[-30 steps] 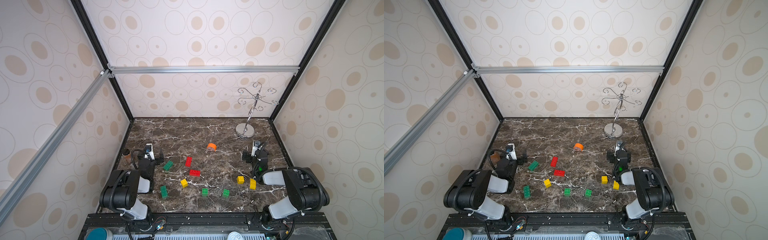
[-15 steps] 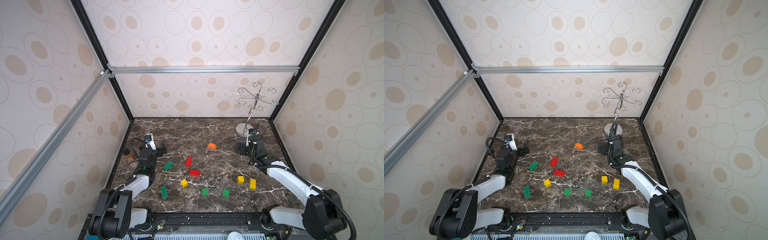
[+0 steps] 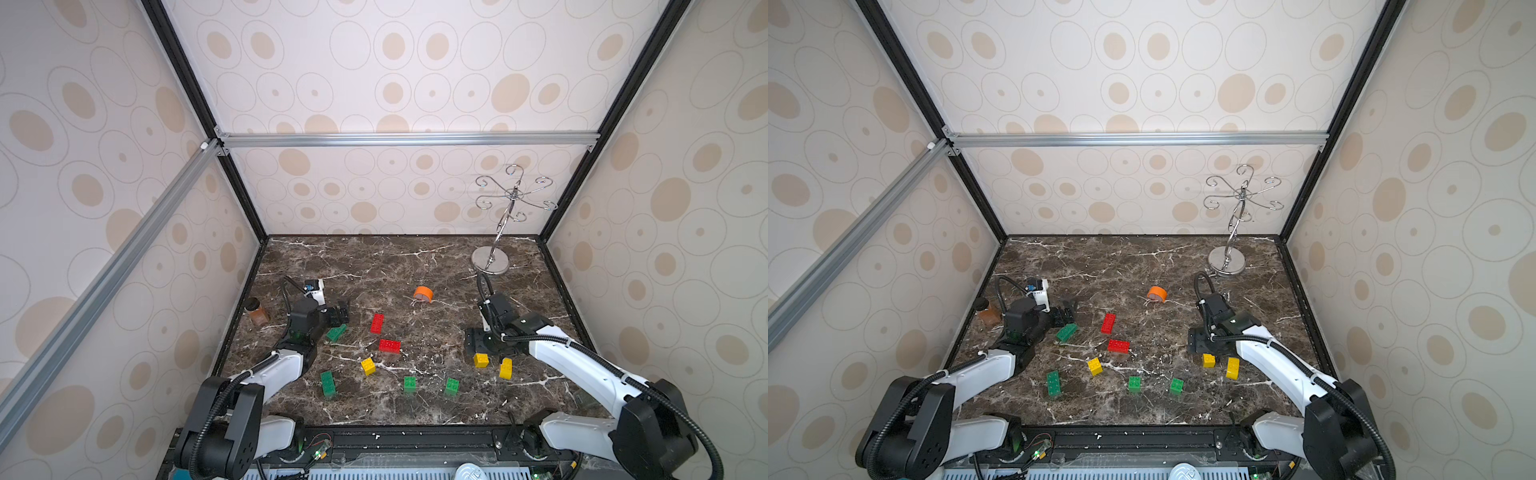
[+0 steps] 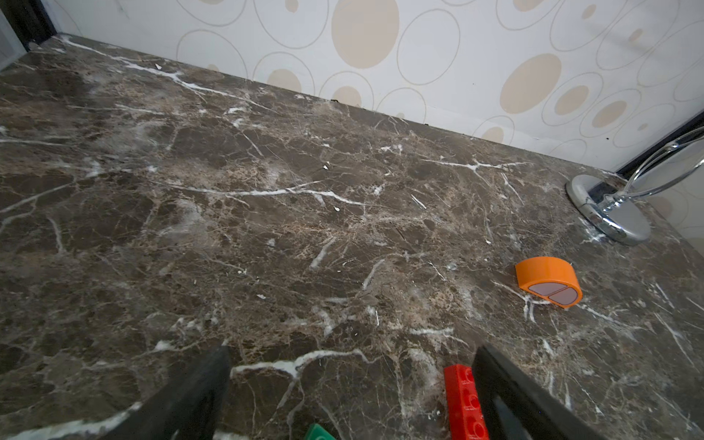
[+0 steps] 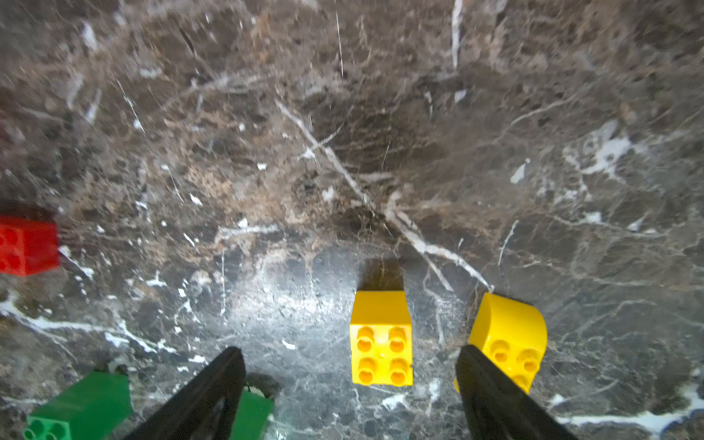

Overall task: Assemble an ice cream with lego
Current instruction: Move the lego brick at the center of the board.

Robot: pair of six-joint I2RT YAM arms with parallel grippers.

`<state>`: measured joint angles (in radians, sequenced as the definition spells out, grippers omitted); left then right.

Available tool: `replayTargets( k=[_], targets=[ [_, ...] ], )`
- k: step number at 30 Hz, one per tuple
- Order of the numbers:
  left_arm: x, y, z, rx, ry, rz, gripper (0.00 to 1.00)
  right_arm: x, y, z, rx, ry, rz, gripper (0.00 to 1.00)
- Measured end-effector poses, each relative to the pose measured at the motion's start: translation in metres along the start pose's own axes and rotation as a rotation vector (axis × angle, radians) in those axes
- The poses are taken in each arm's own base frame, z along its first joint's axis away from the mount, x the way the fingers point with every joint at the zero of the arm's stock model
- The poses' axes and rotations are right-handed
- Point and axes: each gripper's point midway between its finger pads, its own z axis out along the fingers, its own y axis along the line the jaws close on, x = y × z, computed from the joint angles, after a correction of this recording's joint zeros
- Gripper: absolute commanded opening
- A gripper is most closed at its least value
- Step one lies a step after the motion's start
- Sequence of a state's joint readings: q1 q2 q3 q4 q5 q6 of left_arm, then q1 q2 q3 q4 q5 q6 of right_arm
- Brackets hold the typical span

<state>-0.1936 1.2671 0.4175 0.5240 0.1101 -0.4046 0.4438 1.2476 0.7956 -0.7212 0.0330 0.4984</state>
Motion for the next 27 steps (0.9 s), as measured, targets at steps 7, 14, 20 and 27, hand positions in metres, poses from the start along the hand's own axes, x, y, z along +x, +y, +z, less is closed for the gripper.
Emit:
replayTargets(
  k=[7, 14, 20, 27],
  targets=[
    [0.006, -0.004, 0.0, 0.017, 0.027, -0.017, 1.0, 0.014, -0.005, 0.022, 0.038, 0.094, -0.018, 0.72],
    [0.002, -0.005, 0.0, 0.016, 0.028, -0.017, 1.0, 0.013, -0.007, 0.032, 0.058, 0.103, -0.033, 0.6],
    [0.0, -0.006, -0.002, 0.016, 0.023, -0.017, 1.0, 0.019, -0.007, 0.04, 0.057, 0.126, -0.039, 0.39],
    [0.001, -0.005, -0.002, 0.013, 0.026, -0.017, 1.0, 0.017, 0.006, 0.042, 0.037, 0.11, -0.042, 0.34]
  ],
)
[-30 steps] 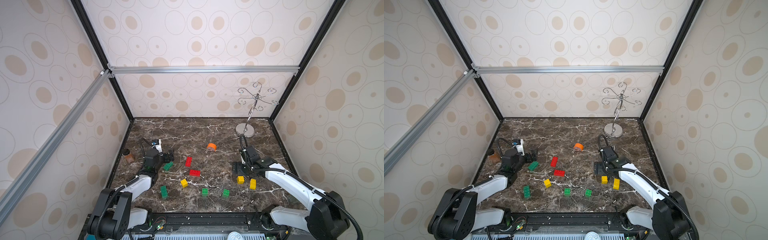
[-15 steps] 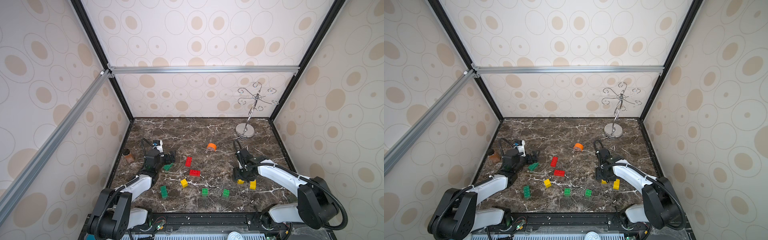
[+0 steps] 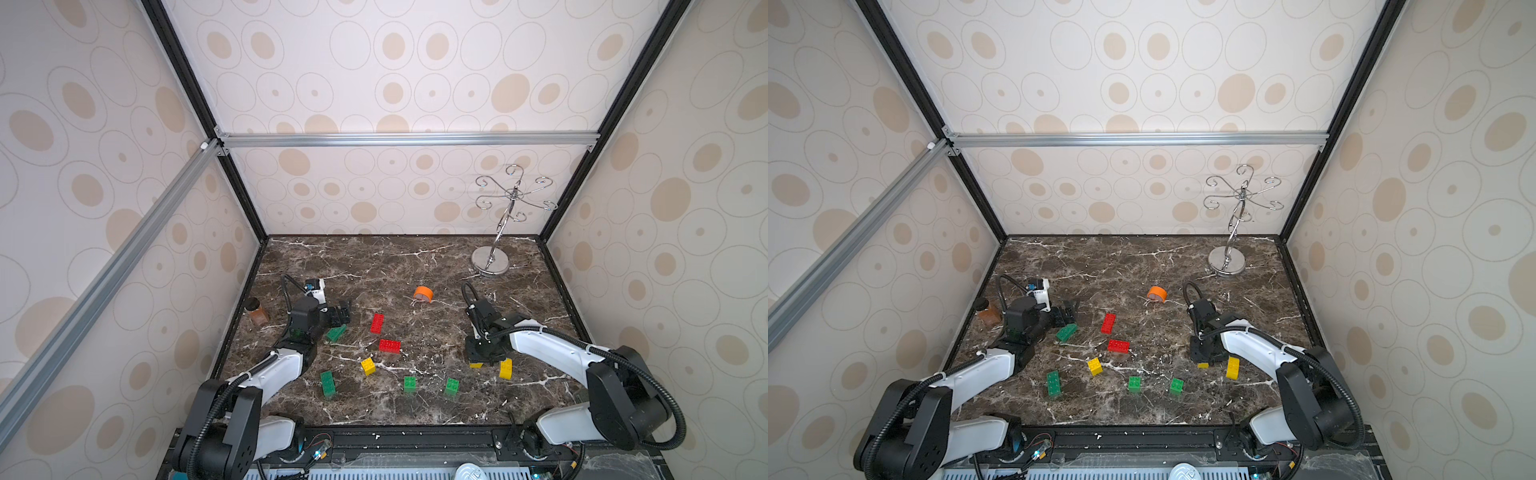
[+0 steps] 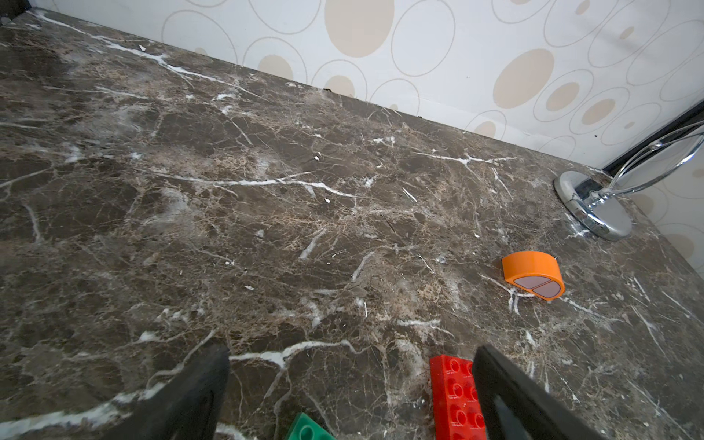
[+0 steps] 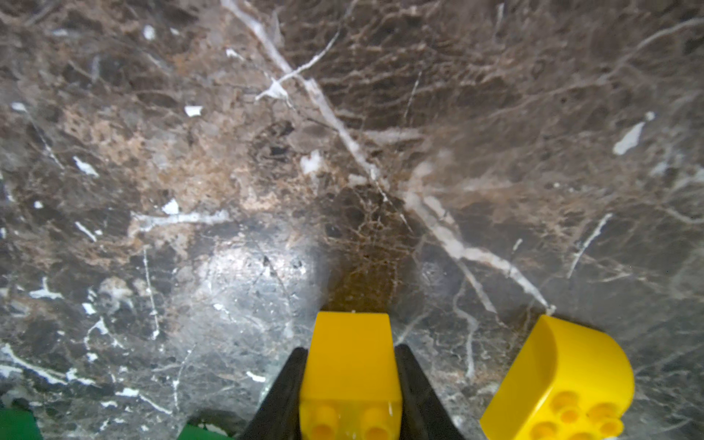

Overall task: Assemble an ice cream with lego
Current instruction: Move the lego brick at the center of the board.

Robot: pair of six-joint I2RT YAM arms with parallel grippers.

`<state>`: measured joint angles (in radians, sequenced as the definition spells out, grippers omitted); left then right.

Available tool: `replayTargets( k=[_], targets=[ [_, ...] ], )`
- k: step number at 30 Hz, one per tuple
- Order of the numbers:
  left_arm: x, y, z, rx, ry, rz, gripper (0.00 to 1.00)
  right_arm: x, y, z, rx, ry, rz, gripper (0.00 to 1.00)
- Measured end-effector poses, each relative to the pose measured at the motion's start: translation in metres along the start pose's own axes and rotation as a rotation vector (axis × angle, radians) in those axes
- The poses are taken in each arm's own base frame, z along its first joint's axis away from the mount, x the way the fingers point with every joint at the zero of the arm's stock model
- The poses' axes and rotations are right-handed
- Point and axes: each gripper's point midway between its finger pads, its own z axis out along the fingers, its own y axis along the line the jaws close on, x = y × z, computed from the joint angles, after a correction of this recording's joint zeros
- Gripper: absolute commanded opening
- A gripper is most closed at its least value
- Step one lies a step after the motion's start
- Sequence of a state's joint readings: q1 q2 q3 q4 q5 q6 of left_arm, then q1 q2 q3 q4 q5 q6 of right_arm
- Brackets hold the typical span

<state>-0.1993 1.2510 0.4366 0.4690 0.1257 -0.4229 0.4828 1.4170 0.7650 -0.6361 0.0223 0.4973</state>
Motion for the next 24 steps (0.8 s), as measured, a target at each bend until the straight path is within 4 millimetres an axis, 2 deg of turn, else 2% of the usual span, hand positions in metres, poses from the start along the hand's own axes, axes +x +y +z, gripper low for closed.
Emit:
replayTargets(
  k=[5, 15, 19, 21, 24],
  targets=[
    [0.0, 0.0, 0.0, 0.0, 0.0, 0.0, 1.0, -0.01, 0.017, 0.003, -0.006, -0.009, -0.013, 0.34],
    [0.0, 0.0, 0.0, -0.001, -0.001, 0.0, 1.0, -0.045, 0.067, 0.011, -0.013, -0.026, -0.053, 0.35],
    [0.0, 0.0, 0.0, -0.002, 0.0, 0.0, 1.0, -0.052, 0.075, 0.013, -0.014, -0.03, -0.042, 0.35],
    [0.0, 0.001, -0.001, -0.005, 0.0, 0.0, 1.0, -0.054, 0.076, 0.013, -0.013, -0.029, -0.037, 0.38],
    [-0.001, 0.0, -0.002, -0.004, -0.001, 0.0, 1.0, -0.054, 0.076, 0.015, -0.009, -0.022, -0.029, 0.5]
  ],
)
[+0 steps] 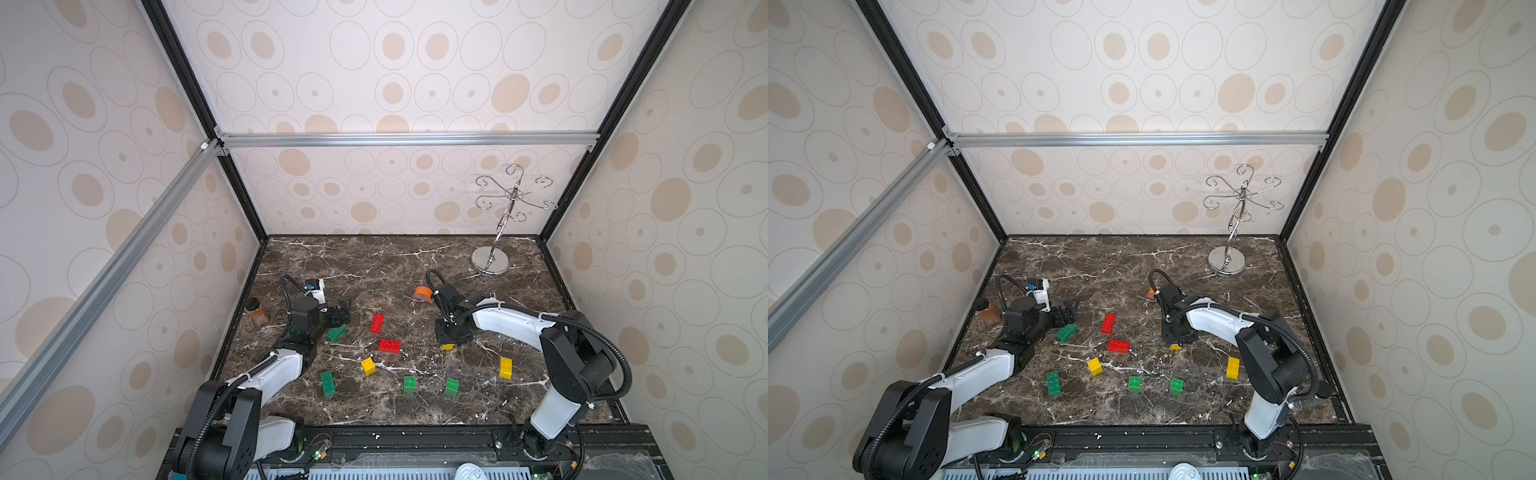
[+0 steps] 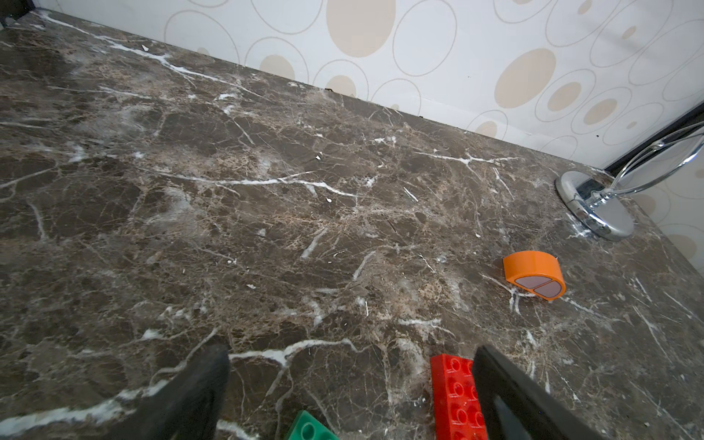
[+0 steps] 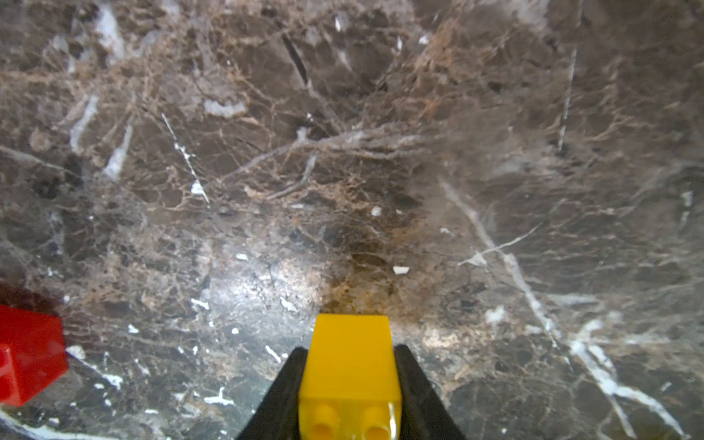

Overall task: Assemble an ice cream with lego
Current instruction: Move the lego brick at the center of the board, then pick up the lego brick from the center of the board.

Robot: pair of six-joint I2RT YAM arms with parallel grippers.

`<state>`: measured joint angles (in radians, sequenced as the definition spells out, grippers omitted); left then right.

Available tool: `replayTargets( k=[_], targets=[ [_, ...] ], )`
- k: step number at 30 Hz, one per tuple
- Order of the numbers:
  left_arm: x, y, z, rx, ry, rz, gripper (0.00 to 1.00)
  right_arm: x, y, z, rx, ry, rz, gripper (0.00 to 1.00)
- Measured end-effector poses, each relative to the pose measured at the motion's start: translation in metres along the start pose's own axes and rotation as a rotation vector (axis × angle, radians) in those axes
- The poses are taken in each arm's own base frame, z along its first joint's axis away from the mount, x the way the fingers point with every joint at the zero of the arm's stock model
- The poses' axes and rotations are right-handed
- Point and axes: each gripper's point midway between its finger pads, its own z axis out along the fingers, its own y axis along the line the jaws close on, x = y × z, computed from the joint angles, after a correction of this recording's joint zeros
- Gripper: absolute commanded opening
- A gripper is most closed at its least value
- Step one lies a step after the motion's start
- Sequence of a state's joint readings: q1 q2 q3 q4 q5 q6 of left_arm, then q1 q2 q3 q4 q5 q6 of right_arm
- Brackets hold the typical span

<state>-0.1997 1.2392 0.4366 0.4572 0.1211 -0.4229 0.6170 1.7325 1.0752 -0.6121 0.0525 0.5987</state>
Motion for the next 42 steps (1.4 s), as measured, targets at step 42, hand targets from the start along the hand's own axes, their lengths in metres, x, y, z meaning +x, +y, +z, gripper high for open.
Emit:
replayTargets(
  k=[42],
  targets=[
    [-0.006, -0.006, -0.001, 0.022, -0.011, -0.024, 1.0, 0.128, 0.002, -0.035, -0.008, 0.133, 0.161, 0.59]
  ],
)
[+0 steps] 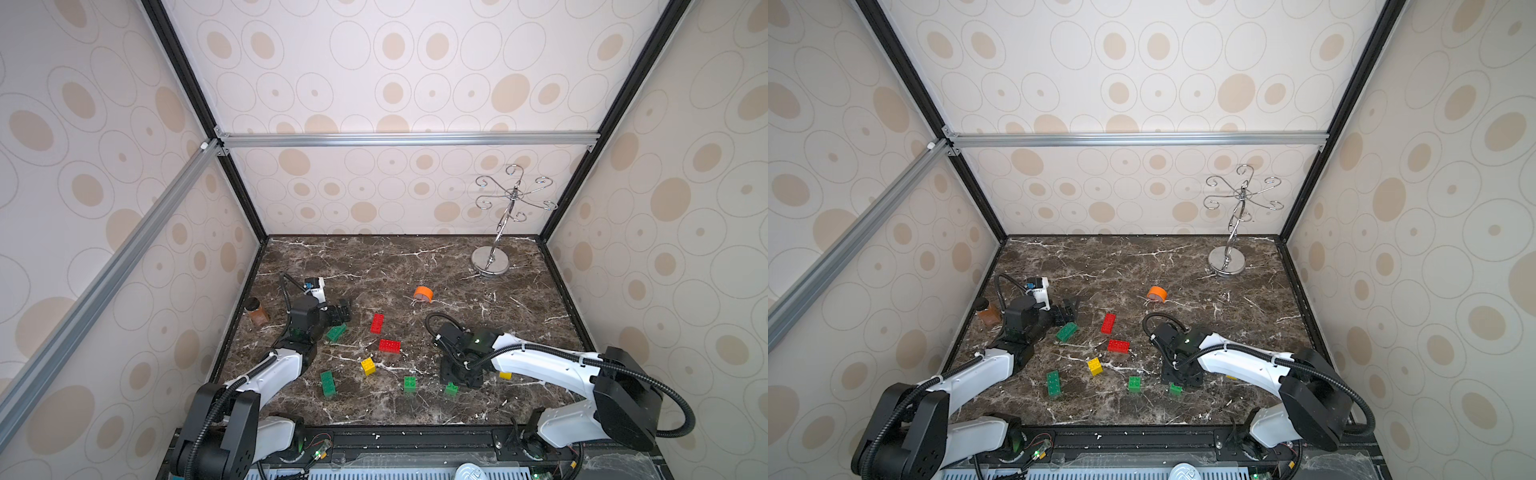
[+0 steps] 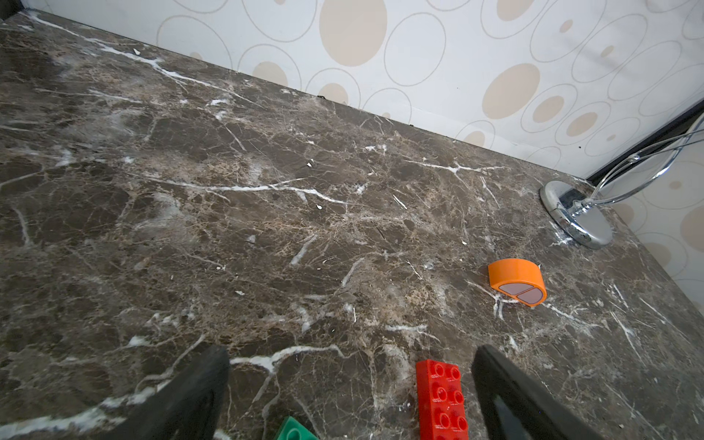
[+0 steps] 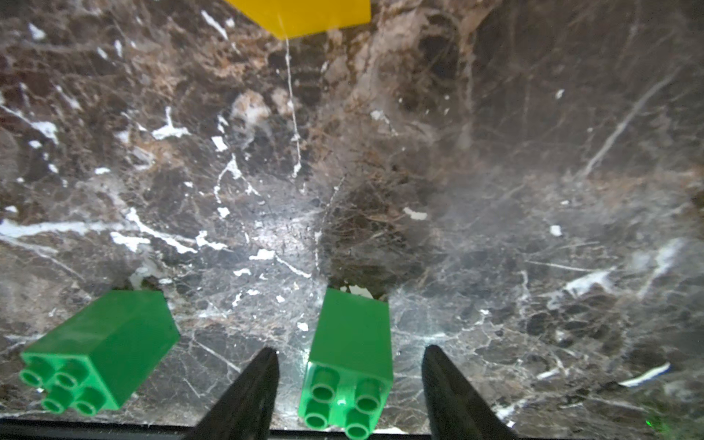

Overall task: Assemble an ice cream with lego
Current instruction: Pick up the lego brick from the center of the board.

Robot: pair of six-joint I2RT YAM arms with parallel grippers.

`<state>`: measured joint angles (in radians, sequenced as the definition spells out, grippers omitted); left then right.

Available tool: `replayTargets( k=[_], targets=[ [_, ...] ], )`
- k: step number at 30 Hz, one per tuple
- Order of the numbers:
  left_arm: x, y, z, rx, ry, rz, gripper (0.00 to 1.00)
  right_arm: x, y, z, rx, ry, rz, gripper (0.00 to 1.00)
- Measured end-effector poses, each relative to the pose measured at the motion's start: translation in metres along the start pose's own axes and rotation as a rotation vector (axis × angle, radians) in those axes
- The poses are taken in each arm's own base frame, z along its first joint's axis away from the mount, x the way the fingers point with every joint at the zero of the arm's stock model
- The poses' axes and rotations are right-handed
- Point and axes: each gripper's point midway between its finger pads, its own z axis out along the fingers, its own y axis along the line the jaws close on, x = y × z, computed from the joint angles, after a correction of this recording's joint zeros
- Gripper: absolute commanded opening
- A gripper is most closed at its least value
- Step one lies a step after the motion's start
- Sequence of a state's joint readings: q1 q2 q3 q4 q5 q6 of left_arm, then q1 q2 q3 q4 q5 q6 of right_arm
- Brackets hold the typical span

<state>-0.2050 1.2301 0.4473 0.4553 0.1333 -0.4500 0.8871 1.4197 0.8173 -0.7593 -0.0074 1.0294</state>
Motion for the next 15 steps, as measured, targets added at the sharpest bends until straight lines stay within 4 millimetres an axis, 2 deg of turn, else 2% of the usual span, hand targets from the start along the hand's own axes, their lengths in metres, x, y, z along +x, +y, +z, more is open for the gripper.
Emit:
replayTargets(
  k=[11, 15],
  targets=[
    [0.0, 0.0, 0.0, -0.001, 0.001, 0.0, 1.0, 0.004, 0.001, 0.009, 0.01, 0.017, -0.009, 0.43],
    [0.0, 0.0, 0.0, 0.0, 0.0, 0.0, 1.0, 0.01, -0.004, 0.013, 0.022, 0.033, -0.012, 0.32]
  ],
)
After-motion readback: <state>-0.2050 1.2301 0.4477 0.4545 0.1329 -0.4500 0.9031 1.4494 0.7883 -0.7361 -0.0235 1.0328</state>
